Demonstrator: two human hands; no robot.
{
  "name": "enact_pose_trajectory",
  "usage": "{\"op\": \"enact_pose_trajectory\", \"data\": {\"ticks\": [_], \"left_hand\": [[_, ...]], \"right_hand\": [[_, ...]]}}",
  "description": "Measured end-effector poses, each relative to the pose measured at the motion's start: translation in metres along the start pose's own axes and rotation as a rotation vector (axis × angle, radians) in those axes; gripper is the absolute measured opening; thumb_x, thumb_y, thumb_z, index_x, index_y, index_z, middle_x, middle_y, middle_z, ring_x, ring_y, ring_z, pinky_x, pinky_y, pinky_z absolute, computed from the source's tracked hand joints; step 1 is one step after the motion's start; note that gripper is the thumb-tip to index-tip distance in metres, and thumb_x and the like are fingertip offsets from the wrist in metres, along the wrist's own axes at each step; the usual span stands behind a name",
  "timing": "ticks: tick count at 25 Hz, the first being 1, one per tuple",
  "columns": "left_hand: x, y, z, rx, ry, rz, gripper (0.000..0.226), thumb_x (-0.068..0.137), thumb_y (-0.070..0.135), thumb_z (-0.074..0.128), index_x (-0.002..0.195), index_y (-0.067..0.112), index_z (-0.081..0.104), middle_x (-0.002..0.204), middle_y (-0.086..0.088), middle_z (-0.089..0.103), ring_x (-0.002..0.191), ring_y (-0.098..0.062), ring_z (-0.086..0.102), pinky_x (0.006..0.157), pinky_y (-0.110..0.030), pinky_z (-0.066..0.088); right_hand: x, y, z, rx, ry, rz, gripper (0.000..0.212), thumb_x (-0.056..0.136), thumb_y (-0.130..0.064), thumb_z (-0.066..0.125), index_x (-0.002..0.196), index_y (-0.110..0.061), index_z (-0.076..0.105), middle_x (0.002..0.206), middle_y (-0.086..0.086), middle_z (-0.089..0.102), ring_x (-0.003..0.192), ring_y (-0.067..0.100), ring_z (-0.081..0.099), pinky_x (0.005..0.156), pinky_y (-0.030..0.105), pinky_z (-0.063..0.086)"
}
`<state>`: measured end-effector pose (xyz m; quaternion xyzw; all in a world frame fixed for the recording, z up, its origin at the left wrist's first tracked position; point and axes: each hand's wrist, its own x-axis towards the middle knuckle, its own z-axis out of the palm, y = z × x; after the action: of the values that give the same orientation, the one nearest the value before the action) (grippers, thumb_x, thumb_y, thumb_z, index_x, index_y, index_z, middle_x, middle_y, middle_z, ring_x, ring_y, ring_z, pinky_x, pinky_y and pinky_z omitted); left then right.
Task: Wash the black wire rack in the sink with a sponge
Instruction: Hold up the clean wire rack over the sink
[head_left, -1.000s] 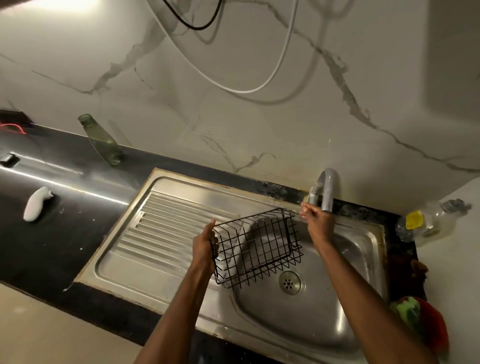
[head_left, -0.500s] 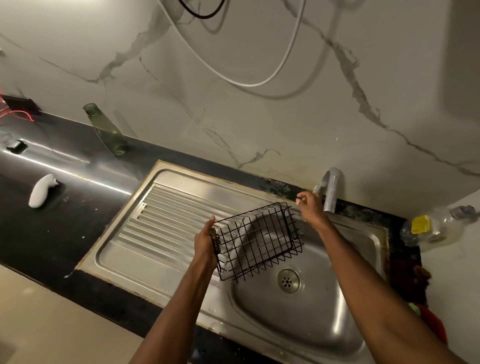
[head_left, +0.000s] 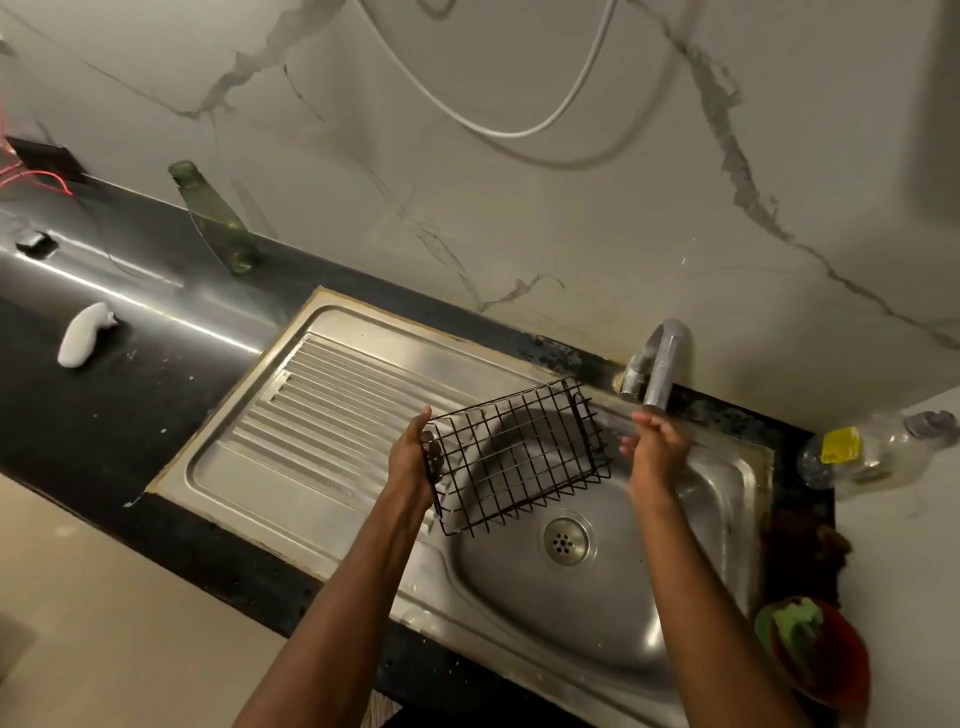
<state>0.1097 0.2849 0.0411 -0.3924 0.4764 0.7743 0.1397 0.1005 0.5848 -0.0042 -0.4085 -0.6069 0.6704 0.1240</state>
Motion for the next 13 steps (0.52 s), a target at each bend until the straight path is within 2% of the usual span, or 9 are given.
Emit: {"op": "enact_pose_trajectory", "data": {"ticks": [1, 3, 5, 6, 9, 11, 13], "left_hand": [[-0.005, 0.0, 0.001, -0.008, 0.002, -0.014, 0.037, 0.101, 0.031, 0.063, 0.068, 0.018, 0.051, 0.038, 0.004, 0.048, 0.027, -0.009, 0.044, 0.032, -0.019, 0.039], [-0.009, -0.006, 0.001, 0.01, 0.005, -0.042, 0.035, 0.1, 0.033, 0.063, 0.07, 0.018, 0.052, 0.039, 0.006, 0.049, 0.027, -0.007, 0.041, 0.03, -0.017, 0.032], [-0.013, -0.013, 0.003, 0.0, 0.004, -0.073, 0.037, 0.1, 0.033, 0.063, 0.068, 0.018, 0.053, 0.042, 0.005, 0.052, 0.028, -0.007, 0.042, 0.03, -0.017, 0.031], [-0.012, -0.017, 0.002, -0.029, 0.003, -0.081, 0.038, 0.101, 0.032, 0.062, 0.066, 0.018, 0.054, 0.042, 0.006, 0.05, 0.03, -0.007, 0.042, 0.031, -0.018, 0.031], [-0.006, -0.032, 0.001, -0.004, 0.005, -0.071, 0.038, 0.101, 0.042, 0.061, 0.069, 0.021, 0.055, 0.047, 0.008, 0.043, 0.04, -0.007, 0.037, 0.044, -0.022, 0.028], [-0.005, -0.042, 0.002, 0.047, -0.036, -0.04, 0.038, 0.101, 0.048, 0.058, 0.074, 0.022, 0.054, 0.054, 0.006, 0.042, 0.045, -0.009, 0.035, 0.042, -0.022, 0.027], [-0.011, -0.051, 0.003, 0.087, -0.082, 0.027, 0.036, 0.098, 0.053, 0.06, 0.086, 0.019, 0.058, 0.062, 0.003, 0.044, 0.049, -0.01, 0.037, 0.04, -0.021, 0.029]], "right_hand": [[-0.011, 0.011, -0.006, -0.099, -0.063, 0.013, 0.014, 0.097, -0.023, 0.064, 0.106, -0.014, 0.071, 0.112, 0.015, 0.072, 0.076, 0.015, 0.064, 0.055, 0.025, 0.052], [-0.026, 0.03, -0.019, -0.242, -0.276, 0.112, 0.045, 0.096, -0.055, 0.057, 0.12, -0.018, 0.068, 0.122, 0.008, 0.066, 0.099, 0.02, 0.063, 0.065, 0.032, 0.051], [-0.031, 0.04, -0.03, -0.231, -0.419, 0.22, 0.077, 0.085, -0.08, 0.05, 0.137, -0.024, 0.058, 0.131, 0.005, 0.061, 0.115, 0.026, 0.061, 0.072, 0.039, 0.057], [-0.033, 0.039, -0.035, -0.21, -0.454, 0.242, 0.083, 0.081, -0.085, 0.05, 0.139, -0.026, 0.056, 0.131, 0.005, 0.062, 0.117, 0.028, 0.062, 0.072, 0.043, 0.06], [-0.044, 0.035, -0.048, -0.266, -0.516, 0.197, 0.081, 0.071, -0.082, 0.063, 0.13, -0.027, 0.063, 0.126, 0.009, 0.066, 0.113, 0.028, 0.064, 0.073, 0.043, 0.061], [-0.049, 0.038, -0.057, -0.269, -0.479, 0.19, 0.071, 0.069, -0.071, 0.074, 0.122, -0.024, 0.069, 0.124, 0.01, 0.067, 0.11, 0.028, 0.065, 0.076, 0.045, 0.061], [-0.055, 0.043, -0.064, -0.242, -0.418, 0.207, 0.054, 0.076, -0.062, 0.075, 0.115, -0.025, 0.071, 0.121, 0.008, 0.067, 0.109, 0.029, 0.065, 0.081, 0.05, 0.061]]}}
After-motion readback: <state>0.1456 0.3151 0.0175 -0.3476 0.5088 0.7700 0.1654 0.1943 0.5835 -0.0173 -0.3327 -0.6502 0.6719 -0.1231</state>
